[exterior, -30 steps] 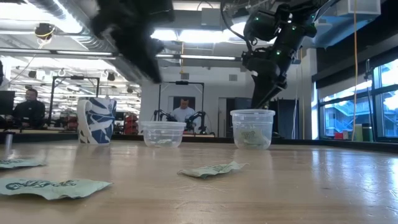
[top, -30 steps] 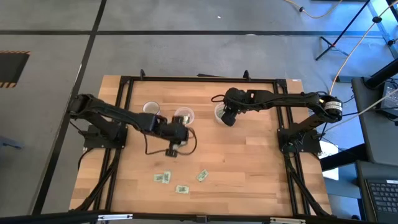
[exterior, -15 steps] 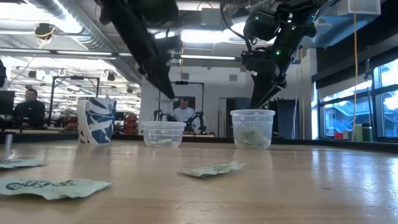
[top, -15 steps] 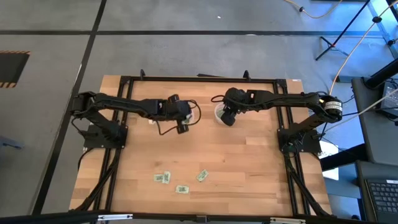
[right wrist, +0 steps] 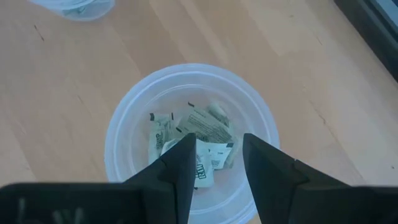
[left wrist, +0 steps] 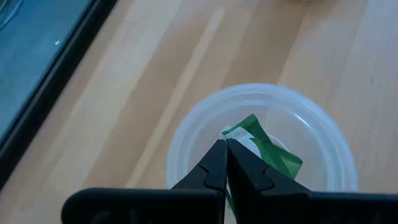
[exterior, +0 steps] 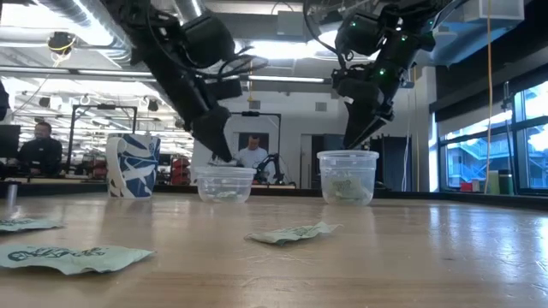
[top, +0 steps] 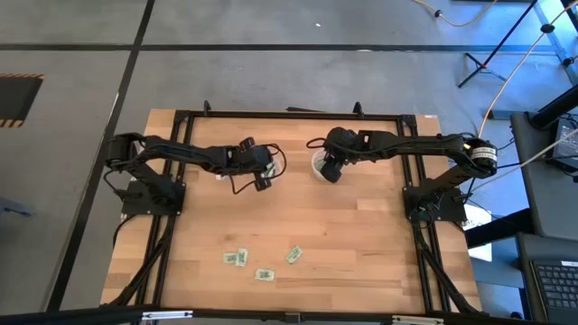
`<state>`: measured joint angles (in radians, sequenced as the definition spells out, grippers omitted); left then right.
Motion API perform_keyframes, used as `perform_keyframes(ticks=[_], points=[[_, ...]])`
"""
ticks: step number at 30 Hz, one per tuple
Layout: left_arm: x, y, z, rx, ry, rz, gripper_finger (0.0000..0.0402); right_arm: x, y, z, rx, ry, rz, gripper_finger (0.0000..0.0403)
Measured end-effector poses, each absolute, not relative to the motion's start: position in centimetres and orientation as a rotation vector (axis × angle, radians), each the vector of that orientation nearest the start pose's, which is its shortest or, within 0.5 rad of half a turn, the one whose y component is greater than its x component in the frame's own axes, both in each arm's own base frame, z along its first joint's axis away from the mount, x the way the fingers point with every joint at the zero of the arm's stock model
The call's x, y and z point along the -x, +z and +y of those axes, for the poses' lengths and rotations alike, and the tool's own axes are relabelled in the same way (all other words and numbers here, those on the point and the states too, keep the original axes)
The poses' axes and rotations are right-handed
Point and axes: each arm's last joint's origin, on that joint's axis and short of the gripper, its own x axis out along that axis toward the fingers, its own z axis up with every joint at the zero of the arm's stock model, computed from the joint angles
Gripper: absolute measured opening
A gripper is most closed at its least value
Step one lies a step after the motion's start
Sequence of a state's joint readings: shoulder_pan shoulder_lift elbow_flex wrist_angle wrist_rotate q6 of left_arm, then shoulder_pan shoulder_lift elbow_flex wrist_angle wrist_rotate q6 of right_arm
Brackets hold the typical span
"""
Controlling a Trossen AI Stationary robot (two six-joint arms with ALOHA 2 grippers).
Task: Pick and place items into bin
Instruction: Put the green truvia packet into the left transparent bin
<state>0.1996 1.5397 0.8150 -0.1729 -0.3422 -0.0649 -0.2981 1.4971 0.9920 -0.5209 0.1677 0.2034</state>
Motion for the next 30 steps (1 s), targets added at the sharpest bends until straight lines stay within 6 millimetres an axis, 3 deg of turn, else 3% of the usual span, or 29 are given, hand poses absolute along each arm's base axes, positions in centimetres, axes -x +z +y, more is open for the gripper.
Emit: perform_keyframes(ticks=[4,22,25,30], points=[[-28.6,16.8,6.8,-0.007,0.531,0.915,0.0003,-28.0,21.9,-9.1,-0.249,-0.528,0.976,0.0135],[-28.7,16.8,6.7,0.0,0.5,0.907,0.0004,-28.0,23.2,-9.0,-0.191,-0.562,0.892,0.0135],[-28.7,16.8,6.7,0.001,0.499,0.907,0.0004,-28.4,24.1,-8.1,-0.107,-0.501,0.843,0.0135],[-28.7,16.8,6.7,0.001,0.498,0.907,0.0016,-29.4,25.4,-4.6,0.038,-0.317,0.754,0.0135]])
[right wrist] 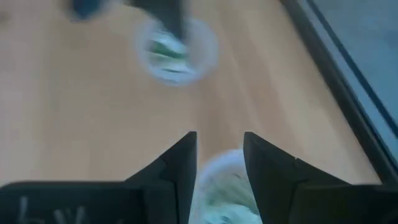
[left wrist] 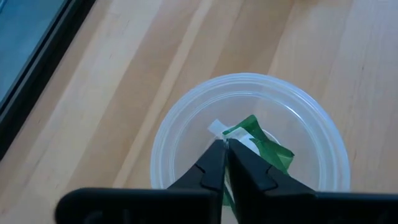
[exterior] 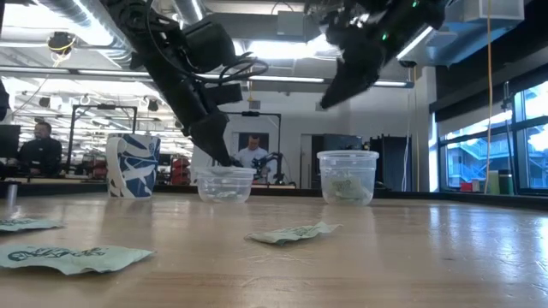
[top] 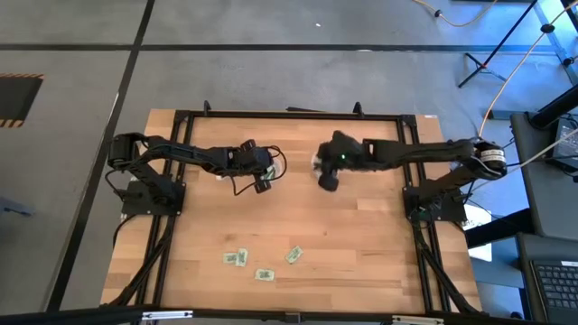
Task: Pick and place items into bin
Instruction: Put the green truvia packet into the left transparent bin, then put the white stevia packet into the right transparent bin
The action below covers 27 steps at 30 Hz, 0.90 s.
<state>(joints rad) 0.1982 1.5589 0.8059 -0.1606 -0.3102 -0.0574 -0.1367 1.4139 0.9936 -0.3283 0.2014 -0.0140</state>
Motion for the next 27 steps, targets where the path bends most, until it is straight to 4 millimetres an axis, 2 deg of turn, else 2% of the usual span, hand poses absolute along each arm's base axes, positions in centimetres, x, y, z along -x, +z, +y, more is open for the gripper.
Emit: perform_keyframes(ticks=[8,16,22,27], points=[[-28.7,16.8,6.7,-0.001,0.502,0.906,0.007,-29.9,25.6,1.1,0.148,0.012,0.718,0.0135],[-28.8,16.9,6.7,-0.005,0.51,0.9,0.0083,-29.9,25.0,5.8,0.193,0.183,0.713,0.0135],[-28.8,17.1,6.7,-0.003,0.508,0.892,0.0084,-31.5,22.5,9.1,0.267,0.302,0.683,0.0135],[-28.7,17.4,6.6,-0.008,0.501,0.878,0.0086,-32.7,19.6,10.7,0.283,0.396,0.71,0.0135]])
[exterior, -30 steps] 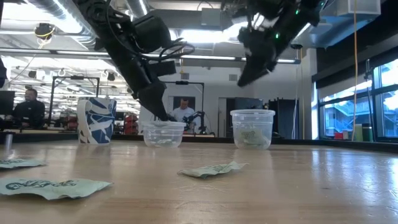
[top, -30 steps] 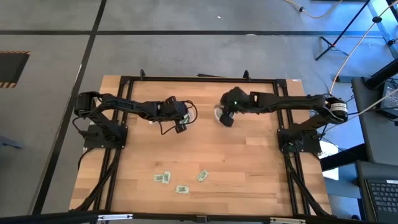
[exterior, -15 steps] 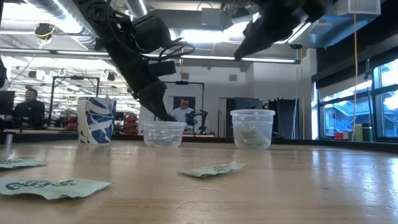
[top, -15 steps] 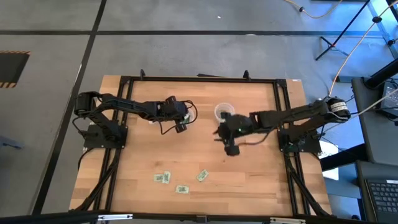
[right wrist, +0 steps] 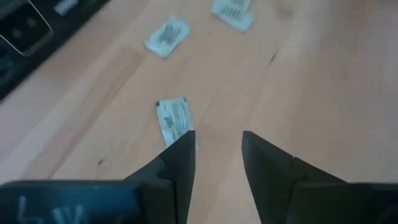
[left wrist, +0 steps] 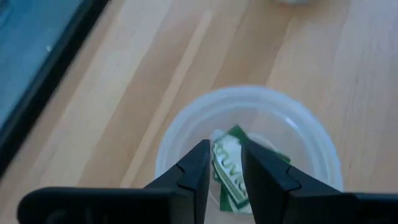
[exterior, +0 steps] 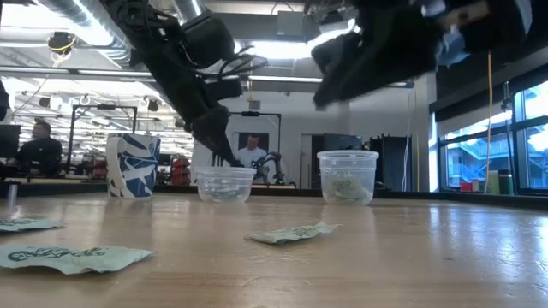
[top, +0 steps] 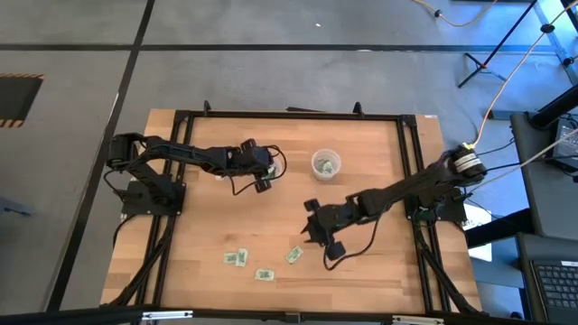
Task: Pick and place items into bin
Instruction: Put the white stevia packet into the right transparent bin
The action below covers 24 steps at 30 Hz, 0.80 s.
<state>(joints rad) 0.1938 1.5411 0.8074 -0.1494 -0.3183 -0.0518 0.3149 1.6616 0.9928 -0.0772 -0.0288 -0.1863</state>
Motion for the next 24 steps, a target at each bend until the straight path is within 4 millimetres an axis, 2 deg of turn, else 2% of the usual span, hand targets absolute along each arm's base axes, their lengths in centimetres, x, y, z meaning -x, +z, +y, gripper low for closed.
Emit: perform_keyframes(ticks=[10,24], points=[[-28.9,19.0,6.5,-0.064,0.481,0.794,0.0086,-34.7,13.8,11.8,0.271,0.456,0.772,0.0105],[-30.2,21.4,6.8,-0.094,0.473,0.723,0.0084,-35.3,11.3,12.2,0.251,0.506,0.786,0.0074]])
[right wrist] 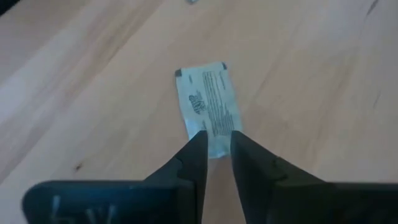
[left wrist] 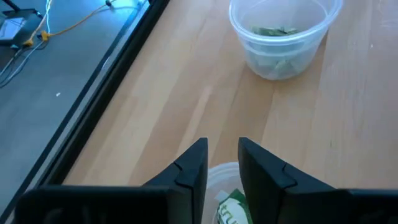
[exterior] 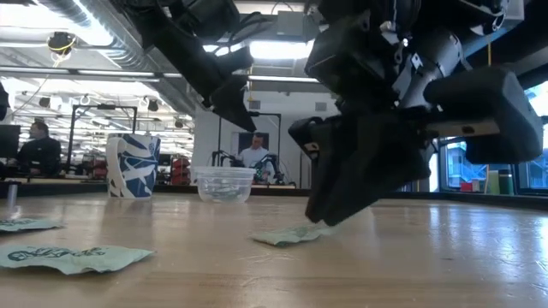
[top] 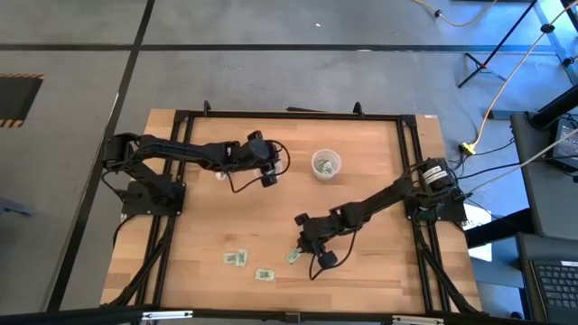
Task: Pick and place items into bin
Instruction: Put the white stevia packet into the right transparent bin
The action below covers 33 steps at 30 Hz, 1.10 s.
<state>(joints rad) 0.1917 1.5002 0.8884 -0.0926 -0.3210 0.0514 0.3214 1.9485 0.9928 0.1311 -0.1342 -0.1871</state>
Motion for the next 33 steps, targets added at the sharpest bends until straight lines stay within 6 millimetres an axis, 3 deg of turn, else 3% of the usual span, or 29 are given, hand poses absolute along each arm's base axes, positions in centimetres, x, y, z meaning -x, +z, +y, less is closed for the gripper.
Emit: perform_keyframes(ticks=[8,16,21,25,33], points=[[-30.3,21.6,6.4,-0.097,0.457,0.719,0.0085,-35.4,10.4,12.2,0.249,0.505,0.802,0.0056],[-30.5,21.6,5.7,-0.104,0.439,0.72,0.0083,-35.5,10.2,12.2,0.243,0.501,0.809,0.0006],[-30.2,22.3,4.8,-0.124,0.409,0.703,0.0083,-35.4,10.4,12.1,0.2,0.48,0.824,0.0006],[-29.5,24.2,3.6,-0.133,0.379,0.632,0.0086,-34.8,11.6,11.8,0.208,0.466,0.842,0.0003],[-27.4,27.7,0.6,-0.123,0.294,0.506,0.0085,-33.2,16.9,10.9,0.263,0.339,0.814,0.0002]])
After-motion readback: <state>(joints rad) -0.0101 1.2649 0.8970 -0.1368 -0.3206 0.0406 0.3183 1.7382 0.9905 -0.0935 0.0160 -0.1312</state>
